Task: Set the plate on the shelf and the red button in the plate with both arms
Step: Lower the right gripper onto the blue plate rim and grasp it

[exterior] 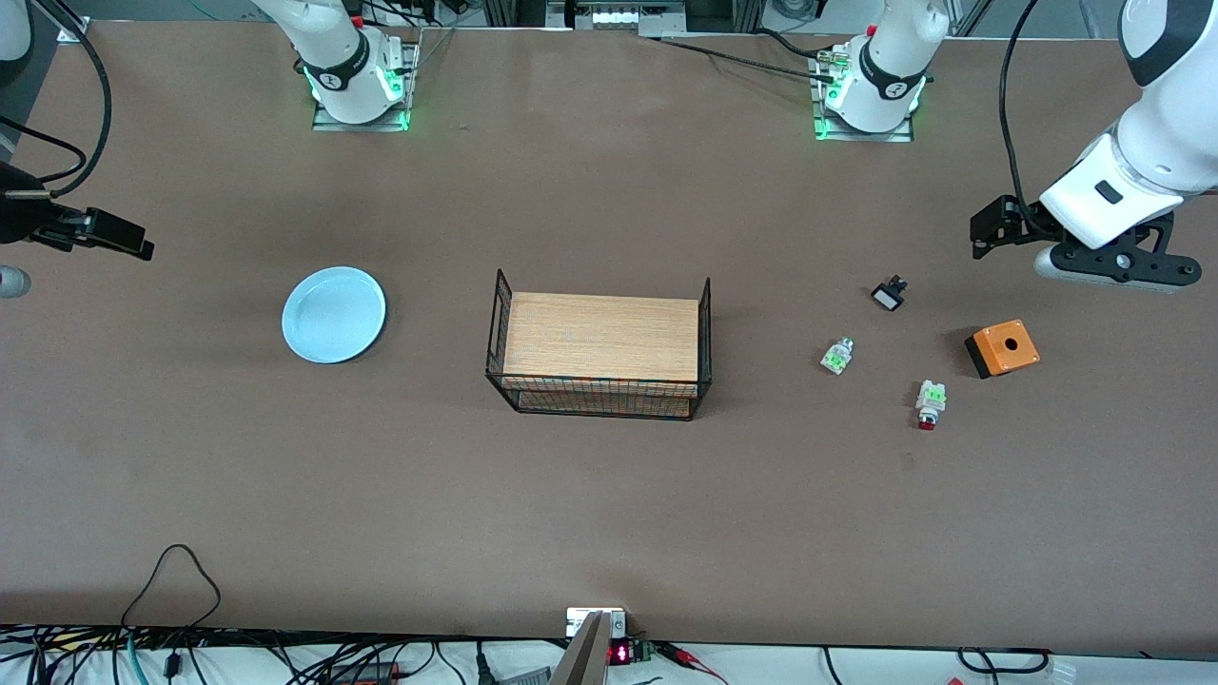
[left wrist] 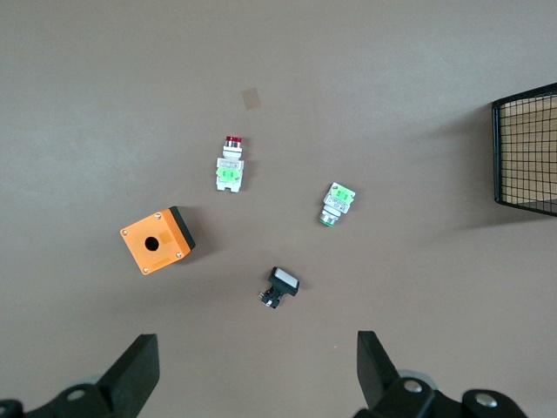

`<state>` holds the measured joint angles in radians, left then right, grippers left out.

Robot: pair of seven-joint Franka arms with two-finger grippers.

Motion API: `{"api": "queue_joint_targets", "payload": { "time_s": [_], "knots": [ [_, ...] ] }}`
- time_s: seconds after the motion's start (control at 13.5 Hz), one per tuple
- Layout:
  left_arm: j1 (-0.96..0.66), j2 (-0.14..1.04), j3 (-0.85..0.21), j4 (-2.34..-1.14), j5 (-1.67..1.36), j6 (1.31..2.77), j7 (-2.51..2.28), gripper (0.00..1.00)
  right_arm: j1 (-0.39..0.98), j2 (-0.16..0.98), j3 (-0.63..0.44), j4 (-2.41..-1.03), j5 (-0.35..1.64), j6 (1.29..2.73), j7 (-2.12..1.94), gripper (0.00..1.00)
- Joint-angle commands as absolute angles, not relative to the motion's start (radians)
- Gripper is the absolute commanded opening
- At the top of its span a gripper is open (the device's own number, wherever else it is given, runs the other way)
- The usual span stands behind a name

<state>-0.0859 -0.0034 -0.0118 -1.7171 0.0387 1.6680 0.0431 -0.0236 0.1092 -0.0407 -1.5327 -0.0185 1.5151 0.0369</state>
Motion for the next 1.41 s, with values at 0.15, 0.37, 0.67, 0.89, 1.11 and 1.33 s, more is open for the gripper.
{"api": "queue_joint_targets", "payload": {
  "time_s": [0.15,0.37,0.67,0.89,1.11,1.33],
  "knots": [
    [-0.092,0.0,-0.015,-1.692,0.063,1.643,0.029,1.0,-0.023,0.094,-0.04,-1.54,-0.009,1.505,0.043,1.0],
    [-0.092,0.0,-0.015,-1.692,0.063,1.644,0.029,1.0,0.006,0.145,-0.038,-1.549,-0.029,1.534,0.041,1.0],
    [-0.091,0.0,-0.015,-1.693,0.063,1.644,0.029,1.0,0.009,0.207,-0.038,-1.702,-0.028,1.702,0.044,1.0],
    [-0.089,0.0,-0.015,-1.694,0.063,1.643,0.029,1.0,0.018,0.206,-0.038,-1.904,-0.028,1.895,0.058,1.0],
    [-0.089,0.0,-0.015,-1.695,0.063,1.643,0.029,1.0,0.012,0.221,-0.038,-2.066,-0.028,2.064,0.081,1.0],
    [-0.091,0.0,-0.015,-1.694,0.063,1.643,0.029,1.0,-0.011,0.235,-0.04,-2.238,-0.029,2.312,0.051,1.0]
  ]
}}
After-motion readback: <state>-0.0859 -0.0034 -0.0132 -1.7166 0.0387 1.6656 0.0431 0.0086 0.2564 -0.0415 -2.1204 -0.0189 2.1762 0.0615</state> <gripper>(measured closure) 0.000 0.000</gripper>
